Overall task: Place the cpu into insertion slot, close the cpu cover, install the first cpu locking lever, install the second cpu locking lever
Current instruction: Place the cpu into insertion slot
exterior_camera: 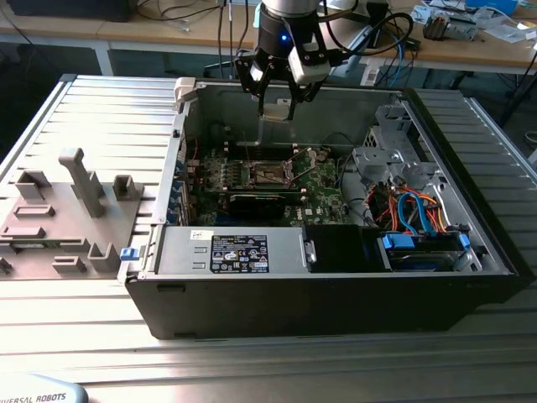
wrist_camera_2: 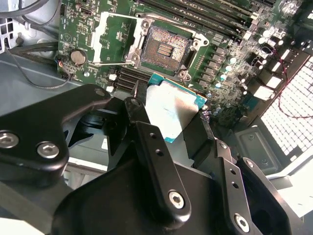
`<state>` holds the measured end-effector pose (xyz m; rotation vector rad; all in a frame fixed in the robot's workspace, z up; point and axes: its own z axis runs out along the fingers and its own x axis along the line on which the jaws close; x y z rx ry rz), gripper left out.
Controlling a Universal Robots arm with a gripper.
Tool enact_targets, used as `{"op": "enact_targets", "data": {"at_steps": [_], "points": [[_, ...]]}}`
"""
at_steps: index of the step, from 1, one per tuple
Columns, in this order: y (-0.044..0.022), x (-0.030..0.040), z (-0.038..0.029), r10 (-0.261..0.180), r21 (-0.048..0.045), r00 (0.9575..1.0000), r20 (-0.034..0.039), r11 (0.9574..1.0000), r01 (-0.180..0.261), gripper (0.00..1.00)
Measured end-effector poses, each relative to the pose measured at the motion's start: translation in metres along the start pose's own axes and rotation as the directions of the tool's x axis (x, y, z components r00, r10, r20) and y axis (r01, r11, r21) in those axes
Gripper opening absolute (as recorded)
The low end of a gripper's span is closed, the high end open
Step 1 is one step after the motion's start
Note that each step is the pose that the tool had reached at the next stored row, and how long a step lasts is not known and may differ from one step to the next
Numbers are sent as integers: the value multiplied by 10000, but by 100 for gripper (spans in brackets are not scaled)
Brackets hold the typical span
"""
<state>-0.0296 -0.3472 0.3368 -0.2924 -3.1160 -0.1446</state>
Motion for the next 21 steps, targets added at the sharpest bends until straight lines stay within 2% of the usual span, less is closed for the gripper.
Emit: {"op": "enact_targets", "data": {"at_steps": [21], "points": [[0, 0, 5, 233, -2, 9997, 21, 9997, -233, 54]]}}
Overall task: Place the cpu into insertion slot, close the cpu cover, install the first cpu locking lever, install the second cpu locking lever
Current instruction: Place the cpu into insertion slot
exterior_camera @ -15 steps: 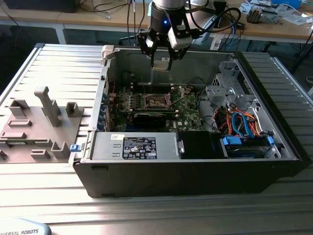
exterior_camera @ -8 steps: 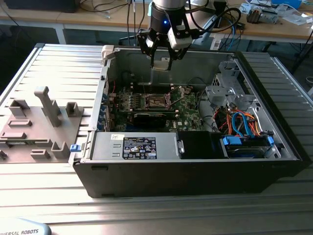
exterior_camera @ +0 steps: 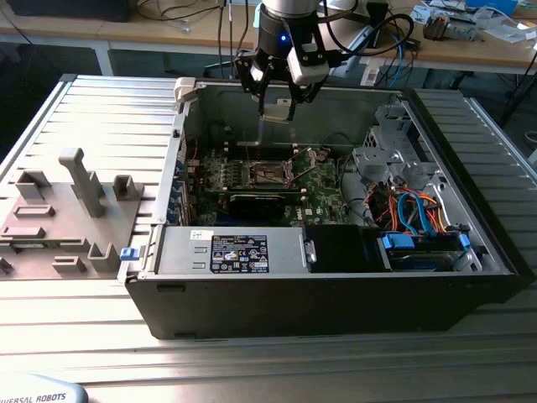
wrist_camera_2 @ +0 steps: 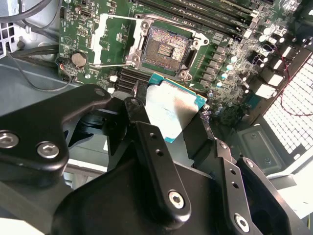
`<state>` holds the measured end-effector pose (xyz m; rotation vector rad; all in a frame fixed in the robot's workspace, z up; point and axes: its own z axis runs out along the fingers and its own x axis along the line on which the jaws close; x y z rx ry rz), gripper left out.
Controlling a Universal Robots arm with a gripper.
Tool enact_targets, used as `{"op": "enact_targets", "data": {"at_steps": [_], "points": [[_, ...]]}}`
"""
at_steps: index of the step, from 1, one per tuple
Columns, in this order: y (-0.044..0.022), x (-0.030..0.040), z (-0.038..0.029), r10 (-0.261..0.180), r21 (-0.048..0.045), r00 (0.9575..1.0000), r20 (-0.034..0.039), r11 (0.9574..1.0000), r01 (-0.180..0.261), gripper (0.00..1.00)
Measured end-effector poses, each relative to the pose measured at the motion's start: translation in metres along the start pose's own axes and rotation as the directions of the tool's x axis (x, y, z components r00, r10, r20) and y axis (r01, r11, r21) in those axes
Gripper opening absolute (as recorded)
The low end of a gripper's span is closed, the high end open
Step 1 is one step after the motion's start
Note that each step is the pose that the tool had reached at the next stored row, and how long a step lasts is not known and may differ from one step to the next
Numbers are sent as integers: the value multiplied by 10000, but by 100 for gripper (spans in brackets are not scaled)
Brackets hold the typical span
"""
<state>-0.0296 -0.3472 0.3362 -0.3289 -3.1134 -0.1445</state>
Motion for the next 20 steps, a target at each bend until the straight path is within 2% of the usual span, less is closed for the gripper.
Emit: {"op": "enact_targets", "data": {"at_steps": [20], "points": [[-1, 0, 6, 309, 5, 9995, 31, 9995, -309, 54]]}}
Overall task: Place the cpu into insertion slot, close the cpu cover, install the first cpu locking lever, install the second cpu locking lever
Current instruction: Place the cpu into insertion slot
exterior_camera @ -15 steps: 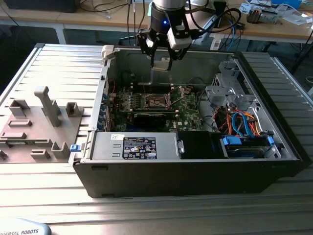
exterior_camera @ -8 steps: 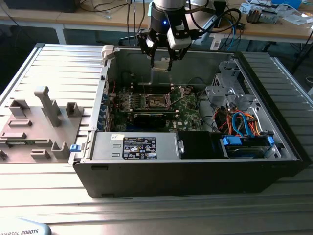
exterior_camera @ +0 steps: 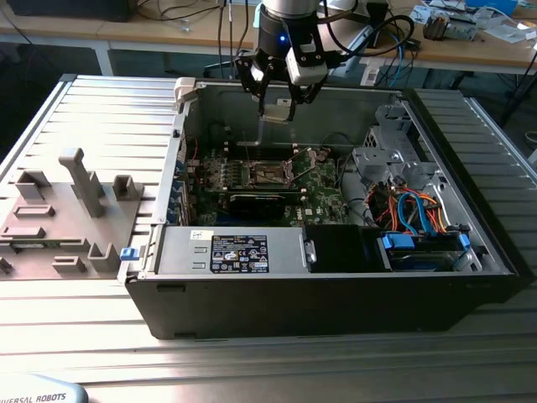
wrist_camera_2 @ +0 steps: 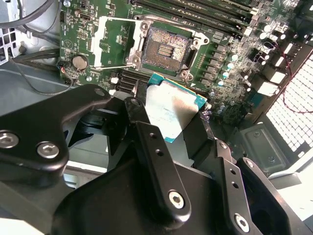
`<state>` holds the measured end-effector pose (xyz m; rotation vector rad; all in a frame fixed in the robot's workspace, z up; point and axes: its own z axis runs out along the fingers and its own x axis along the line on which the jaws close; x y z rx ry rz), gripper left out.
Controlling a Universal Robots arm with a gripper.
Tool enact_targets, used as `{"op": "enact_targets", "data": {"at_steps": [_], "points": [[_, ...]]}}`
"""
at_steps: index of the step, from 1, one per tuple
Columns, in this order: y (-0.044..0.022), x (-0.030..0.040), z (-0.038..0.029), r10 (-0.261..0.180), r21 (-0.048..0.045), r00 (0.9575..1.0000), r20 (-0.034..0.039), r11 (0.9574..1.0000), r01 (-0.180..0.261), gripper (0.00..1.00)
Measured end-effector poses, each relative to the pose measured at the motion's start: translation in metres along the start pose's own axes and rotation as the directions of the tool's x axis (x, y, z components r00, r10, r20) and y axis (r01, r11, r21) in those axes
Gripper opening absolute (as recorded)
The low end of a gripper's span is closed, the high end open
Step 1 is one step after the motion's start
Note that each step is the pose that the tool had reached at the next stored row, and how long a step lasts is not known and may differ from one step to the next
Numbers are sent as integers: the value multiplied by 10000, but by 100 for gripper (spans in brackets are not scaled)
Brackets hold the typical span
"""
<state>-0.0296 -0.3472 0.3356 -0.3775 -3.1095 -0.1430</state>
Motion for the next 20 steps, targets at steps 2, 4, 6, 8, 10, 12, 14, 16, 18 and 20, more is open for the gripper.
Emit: {"op": "enact_targets", "data": {"at_steps": [2, 4, 6, 8, 10, 12, 14, 16, 18, 20], "points": [[0, 0, 0, 26, 1, 10000, 2, 10000, -26, 54], [0, 0, 0, 52, 2, 10000, 5, 10000, -52, 54], [0, 0, 1, 74, 2, 10000, 7, 10000, -74, 54], [0, 0, 1, 97, 3, 10000, 10, 10000, -97, 54], [0, 0, 2, 118, 4, 9999, 12, 9999, -118, 54], [0, 0, 2, 142, 5, 9999, 15, 9999, -142, 54], [0, 0, 3, 164, 6, 9999, 17, 9999, -164, 54], [0, 0, 3, 200, 7, 9998, 21, 9998, -200, 54], [0, 0, 4, 222, 7, 9998, 23, 9998, -222, 54], [0, 0, 4, 246, 7, 9997, 25, 9997, -246, 54]]}}
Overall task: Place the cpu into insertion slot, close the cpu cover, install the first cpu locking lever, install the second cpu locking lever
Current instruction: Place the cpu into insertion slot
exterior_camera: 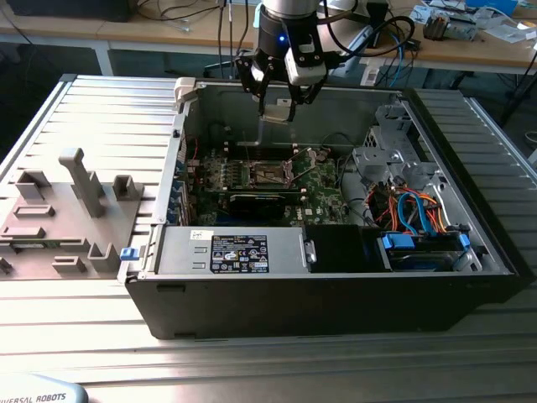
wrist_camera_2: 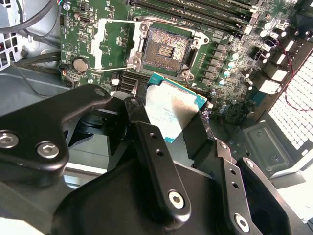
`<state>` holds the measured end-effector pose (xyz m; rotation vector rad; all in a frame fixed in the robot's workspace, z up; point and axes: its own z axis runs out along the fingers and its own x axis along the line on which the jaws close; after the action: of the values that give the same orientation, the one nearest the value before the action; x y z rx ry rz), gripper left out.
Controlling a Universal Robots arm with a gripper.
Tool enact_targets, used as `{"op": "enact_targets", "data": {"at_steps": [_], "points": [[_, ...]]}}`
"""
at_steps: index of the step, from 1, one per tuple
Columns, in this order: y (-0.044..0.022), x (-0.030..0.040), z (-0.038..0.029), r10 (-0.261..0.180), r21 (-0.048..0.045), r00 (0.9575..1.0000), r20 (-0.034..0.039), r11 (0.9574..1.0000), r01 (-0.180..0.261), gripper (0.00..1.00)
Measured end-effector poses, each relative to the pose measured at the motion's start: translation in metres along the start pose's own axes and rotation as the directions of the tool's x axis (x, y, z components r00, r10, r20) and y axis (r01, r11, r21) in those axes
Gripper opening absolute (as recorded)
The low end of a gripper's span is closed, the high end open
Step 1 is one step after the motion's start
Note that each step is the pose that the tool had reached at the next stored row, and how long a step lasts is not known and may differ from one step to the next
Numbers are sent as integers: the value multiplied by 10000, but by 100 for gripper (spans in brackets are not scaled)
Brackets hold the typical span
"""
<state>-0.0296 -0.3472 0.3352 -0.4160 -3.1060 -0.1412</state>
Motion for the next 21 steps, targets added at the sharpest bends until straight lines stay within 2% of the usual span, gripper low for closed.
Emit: {"op": "enact_targets", "data": {"at_steps": [21], "points": [[0, 0, 5, 304, 3, 9995, 28, 9995, -304, 54]]}}
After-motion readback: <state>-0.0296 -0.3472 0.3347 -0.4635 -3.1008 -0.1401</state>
